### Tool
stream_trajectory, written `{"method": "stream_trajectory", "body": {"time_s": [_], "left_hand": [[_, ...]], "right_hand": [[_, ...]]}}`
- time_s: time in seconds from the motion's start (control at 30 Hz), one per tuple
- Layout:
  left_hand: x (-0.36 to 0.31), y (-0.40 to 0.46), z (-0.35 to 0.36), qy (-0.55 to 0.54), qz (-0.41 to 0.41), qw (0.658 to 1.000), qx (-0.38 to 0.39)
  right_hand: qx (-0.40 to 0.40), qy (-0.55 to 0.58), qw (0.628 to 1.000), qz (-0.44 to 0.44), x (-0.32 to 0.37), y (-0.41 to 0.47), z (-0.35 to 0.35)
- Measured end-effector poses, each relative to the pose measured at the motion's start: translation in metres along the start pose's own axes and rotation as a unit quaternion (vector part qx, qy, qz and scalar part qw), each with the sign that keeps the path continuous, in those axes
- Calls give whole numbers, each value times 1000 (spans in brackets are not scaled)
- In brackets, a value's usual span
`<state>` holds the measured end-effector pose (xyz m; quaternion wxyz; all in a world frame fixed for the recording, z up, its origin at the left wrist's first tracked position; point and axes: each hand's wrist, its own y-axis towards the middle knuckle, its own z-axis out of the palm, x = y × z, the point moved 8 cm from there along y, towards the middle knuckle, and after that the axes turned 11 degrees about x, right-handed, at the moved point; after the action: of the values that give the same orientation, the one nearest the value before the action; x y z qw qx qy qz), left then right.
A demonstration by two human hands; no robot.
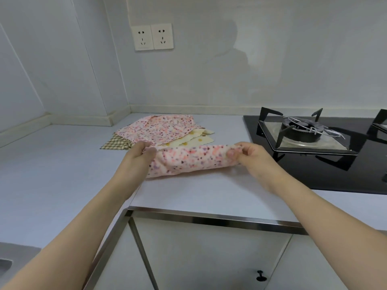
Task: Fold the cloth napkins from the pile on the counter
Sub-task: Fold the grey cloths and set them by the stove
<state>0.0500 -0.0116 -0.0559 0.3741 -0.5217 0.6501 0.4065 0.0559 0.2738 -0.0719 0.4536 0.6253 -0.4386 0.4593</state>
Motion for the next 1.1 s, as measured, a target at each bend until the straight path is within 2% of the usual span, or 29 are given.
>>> {"method": "stream_trajectory", "body": {"time_s": [0.07, 0.17, 0.43, 0.57, 0.83, 0.97, 1.1], "left_hand": [[-4, -5, -5, 20, 6, 1000, 0], [-7, -7, -13, 112, 30, 993, -27], [-22, -13, -23, 71, 98, 991, -64], [-22, -13, -24, 72, 111, 991, -32], [-41, -22, -18, 97, 162, 982, -20], [-58, -28, -17, 115, 188, 975, -17], [-65, -29, -15, 87, 185, 979, -3]], "right_hand": [[4, 93, 996, 4, -4, 3, 9], [-14, 157, 987, 8, -16, 4, 15], [-17, 195, 981, -9, -18, 0, 12], [-53, 230, 972, -6, -21, 0, 5], [-159, 118, 980, -17, -13, -3, -13], [-199, -17, 979, -39, 14, 2, -31], [-235, -71, 967, -63, 45, 3, -42]]}}
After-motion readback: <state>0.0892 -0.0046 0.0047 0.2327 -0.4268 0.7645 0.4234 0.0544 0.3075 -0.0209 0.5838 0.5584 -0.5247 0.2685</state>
